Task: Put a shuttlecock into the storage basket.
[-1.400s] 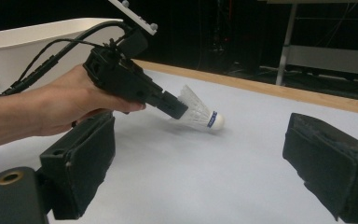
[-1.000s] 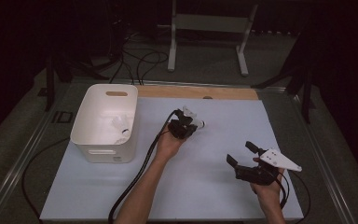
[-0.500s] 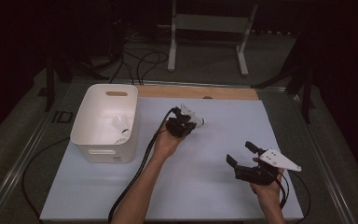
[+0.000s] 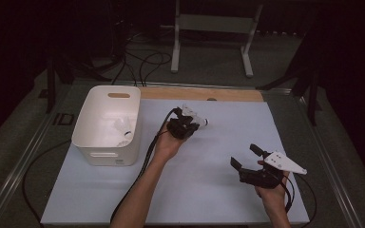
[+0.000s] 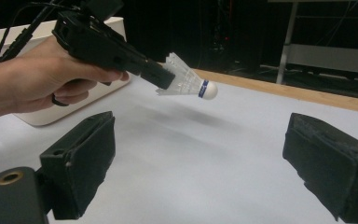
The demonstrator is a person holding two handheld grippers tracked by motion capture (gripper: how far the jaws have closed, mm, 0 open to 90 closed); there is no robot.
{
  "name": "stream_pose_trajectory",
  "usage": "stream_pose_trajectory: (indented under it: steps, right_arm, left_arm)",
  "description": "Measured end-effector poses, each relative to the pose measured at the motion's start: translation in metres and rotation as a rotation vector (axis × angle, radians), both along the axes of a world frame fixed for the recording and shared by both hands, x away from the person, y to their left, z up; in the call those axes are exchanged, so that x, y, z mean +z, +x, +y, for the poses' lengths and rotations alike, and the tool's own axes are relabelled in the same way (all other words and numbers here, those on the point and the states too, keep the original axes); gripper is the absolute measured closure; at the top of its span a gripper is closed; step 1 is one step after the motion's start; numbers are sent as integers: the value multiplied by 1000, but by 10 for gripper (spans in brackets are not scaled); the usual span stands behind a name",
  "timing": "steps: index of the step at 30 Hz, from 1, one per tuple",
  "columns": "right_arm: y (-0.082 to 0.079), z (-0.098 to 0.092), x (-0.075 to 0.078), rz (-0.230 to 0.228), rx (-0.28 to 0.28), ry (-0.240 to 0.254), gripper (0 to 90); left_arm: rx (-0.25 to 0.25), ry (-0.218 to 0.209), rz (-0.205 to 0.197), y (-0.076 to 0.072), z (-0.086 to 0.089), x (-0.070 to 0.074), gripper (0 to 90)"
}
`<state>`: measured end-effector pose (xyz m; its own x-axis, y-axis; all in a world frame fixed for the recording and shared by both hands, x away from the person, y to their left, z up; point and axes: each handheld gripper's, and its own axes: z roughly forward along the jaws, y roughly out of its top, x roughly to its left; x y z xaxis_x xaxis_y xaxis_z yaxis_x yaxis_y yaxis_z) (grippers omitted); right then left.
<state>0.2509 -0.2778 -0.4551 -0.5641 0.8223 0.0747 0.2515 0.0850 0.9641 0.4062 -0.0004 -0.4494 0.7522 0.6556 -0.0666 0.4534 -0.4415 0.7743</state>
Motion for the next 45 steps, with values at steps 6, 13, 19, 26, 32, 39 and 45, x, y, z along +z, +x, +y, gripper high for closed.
stream_pose_trajectory:
  steps: [6,13,19,26,32,39,45]
  right_arm:
    - [0,0,0,2,-1,0,93]
    - [0,1,-1,5,0,-1,93]
    - [0,1,-1,4,-1,-2,93]
    - [0,0,0,1,0,-2,93]
    - [0,0,0,0,-1,-2,93]
    - [0,0,0,0,-1,-3,93]
    - [0,1,0,-1,1,-3,93]
  left_arm:
    - [-3,-9,-9,-2,3,6,900]
    - [-7,-12,-14,-4,6,11,900]
    - [-9,-15,-21,-6,9,16,900]
    - [-12,-41,-24,-9,13,22,900]
    - [-19,-36,-35,-11,15,26,900]
    - [-25,-38,-41,-13,17,29,900]
    - [-34,-40,-50,-15,18,33,900]
